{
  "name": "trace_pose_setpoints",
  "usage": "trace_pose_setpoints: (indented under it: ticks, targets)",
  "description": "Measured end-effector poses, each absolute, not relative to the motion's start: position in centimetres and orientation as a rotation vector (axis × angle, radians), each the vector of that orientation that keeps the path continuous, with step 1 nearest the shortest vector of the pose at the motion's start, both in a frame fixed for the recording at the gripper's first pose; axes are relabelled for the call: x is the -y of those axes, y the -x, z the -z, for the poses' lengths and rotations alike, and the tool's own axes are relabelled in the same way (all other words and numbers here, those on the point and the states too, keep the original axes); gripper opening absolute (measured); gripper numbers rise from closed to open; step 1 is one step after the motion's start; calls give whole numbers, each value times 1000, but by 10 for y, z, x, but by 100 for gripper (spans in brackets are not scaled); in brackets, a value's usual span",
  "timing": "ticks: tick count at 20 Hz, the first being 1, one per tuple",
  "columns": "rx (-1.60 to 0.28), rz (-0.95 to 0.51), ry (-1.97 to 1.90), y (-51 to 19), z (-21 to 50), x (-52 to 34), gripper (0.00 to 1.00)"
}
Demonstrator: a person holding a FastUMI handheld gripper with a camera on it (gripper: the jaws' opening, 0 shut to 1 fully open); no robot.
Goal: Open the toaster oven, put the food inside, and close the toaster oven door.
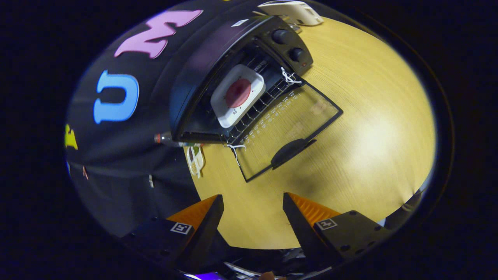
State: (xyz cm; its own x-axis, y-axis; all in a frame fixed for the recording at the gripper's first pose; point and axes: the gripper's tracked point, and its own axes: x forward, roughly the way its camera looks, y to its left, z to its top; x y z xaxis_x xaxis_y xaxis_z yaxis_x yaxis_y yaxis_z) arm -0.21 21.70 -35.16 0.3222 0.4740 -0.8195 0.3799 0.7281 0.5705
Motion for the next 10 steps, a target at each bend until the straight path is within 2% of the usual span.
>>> trace_pose_setpoints:
  ticks: [5,10]
  targets:
    - [-1183,-198,-295,18,378,-198,99]
    - [-1116,-168,-94,3,419,-190,99]
